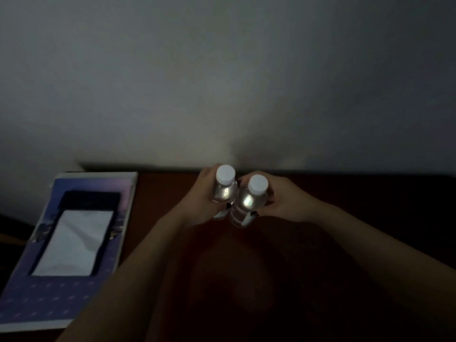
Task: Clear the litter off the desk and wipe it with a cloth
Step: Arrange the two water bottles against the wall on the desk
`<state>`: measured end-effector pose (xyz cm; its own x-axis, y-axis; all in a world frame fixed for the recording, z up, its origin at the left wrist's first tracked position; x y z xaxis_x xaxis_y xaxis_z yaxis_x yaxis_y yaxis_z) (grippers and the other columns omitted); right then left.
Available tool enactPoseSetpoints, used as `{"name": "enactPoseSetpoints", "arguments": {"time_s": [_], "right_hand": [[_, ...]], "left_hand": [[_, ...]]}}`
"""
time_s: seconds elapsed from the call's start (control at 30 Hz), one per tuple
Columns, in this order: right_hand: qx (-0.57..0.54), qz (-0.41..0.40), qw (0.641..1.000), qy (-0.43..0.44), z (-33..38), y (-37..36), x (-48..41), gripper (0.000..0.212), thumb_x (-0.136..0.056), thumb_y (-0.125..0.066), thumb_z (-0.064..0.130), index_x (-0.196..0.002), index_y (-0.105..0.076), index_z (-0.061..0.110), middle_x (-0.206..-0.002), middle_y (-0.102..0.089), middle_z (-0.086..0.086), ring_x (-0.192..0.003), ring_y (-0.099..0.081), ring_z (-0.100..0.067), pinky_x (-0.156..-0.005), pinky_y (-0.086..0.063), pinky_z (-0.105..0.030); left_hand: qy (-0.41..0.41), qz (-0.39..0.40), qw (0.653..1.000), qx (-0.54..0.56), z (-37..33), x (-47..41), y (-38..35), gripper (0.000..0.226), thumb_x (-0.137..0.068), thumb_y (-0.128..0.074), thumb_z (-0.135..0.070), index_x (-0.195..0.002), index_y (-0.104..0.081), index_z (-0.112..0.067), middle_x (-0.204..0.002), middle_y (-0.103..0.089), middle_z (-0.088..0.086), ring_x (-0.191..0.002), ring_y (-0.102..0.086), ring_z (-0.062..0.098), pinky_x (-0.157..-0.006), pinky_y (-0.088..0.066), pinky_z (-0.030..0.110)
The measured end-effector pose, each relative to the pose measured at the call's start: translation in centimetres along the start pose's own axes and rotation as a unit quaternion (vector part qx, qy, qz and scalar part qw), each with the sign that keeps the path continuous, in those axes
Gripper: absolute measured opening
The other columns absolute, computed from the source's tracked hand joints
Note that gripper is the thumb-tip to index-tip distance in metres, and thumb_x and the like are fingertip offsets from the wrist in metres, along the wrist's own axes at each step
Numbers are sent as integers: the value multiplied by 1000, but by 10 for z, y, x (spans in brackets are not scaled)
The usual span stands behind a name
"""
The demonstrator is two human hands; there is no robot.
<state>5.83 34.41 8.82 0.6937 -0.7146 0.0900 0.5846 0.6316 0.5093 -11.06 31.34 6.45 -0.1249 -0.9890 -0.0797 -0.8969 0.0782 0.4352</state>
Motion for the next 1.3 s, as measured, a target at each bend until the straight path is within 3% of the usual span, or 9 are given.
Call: {"name": "enactPoseSetpoints", "arguments": {"time_s": [0.17,0.5,0.63,0.77,0.87,0.97,1.07,1.2,1.3], "right_hand": [[35,-23,999,-22,-66,107,87,49,-68,-76,-2,-110,-59,16,-116,-55,-3,-110,-53,-12,-93,-43,-28],[-153,-140,978,-35,-248,326,240,72,-72,-64,-20,-122,-47,28,-125,-56,11,-118,-53,-1,-89,-47,-18],[-171,-199,964,-45,-290,388,278,65,-75,-63,-19,-117,-47,28,-122,-57,12,-115,-55,-3,-90,-47,-18],[-188,-222,955,-60,-321,425,297,65,-78,-64,-10,-123,-44,32,-127,-55,17,-119,-52,-1,-92,-47,-17],[-190,-230,952,-70,-333,438,298,65,-81,-66,0,-119,-39,45,-123,-52,31,-117,-49,9,-86,-47,-11],[-197,-241,947,-73,-343,437,292,67,-78,-71,6,-118,-38,49,-122,-52,29,-117,-51,5,-85,-50,-17],[-210,-254,943,-53,-350,431,286,67,-79,-70,4,-117,-39,49,-125,-51,24,-114,-53,5,-79,-50,-13],[-172,-312,933,-39,-346,434,271,67,-76,-74,9,-108,-38,56,-122,-48,24,-110,-54,4,-75,-48,-9],[-158,-347,923,-46,-343,435,259,67,-74,-77,17,-102,-37,62,-113,-53,32,-108,-56,0,-78,-49,-18]], "left_hand": [[-19,26,999,41,-71,-44,-130,39,-65,-70,-1,-100,-53,-7,-101,-58,8,-90,-53,7,-78,-46,28],[-32,74,996,34,-172,-189,-395,55,-74,-75,3,-121,-47,1,-118,-54,20,-113,-54,31,-96,-45,46],[-53,79,995,37,-210,-228,-462,56,-72,-73,10,-121,-47,6,-116,-55,14,-107,-55,17,-94,-45,25],[-53,117,991,20,-233,-264,-503,53,-73,-69,11,-120,-47,3,-109,-53,4,-101,-52,10,-84,-39,7],[-34,143,989,29,-236,-285,-518,53,-74,-69,12,-121,-45,4,-105,-55,3,-97,-54,9,-85,-44,13],[-3,158,987,9,-232,-298,-516,59,-74,-70,9,-126,-44,-1,-109,-57,2,-103,-56,13,-90,-46,20],[-2,177,984,-32,-227,-304,-510,56,-74,-71,5,-124,-46,-4,-107,-56,-4,-98,-56,3,-86,-43,10],[2,177,980,-97,-222,-308,-501,62,-72,-71,6,-128,-44,-4,-122,-55,10,-115,-53,21,-101,-43,36],[-1,150,982,-116,-218,-303,-498,64,-74,-72,2,-130,-43,-6,-124,-54,8,-116,-52,21,-101,-42,37]]}}
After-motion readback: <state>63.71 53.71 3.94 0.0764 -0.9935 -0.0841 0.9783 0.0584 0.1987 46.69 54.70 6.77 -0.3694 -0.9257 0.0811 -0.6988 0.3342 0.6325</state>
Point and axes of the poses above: each hand's wrist, its own x-axis away from the middle knuckle, its own y-axis out of the back of the hand, z = x × y, the point moved 5 cm from there along -x, towards the middle knuckle
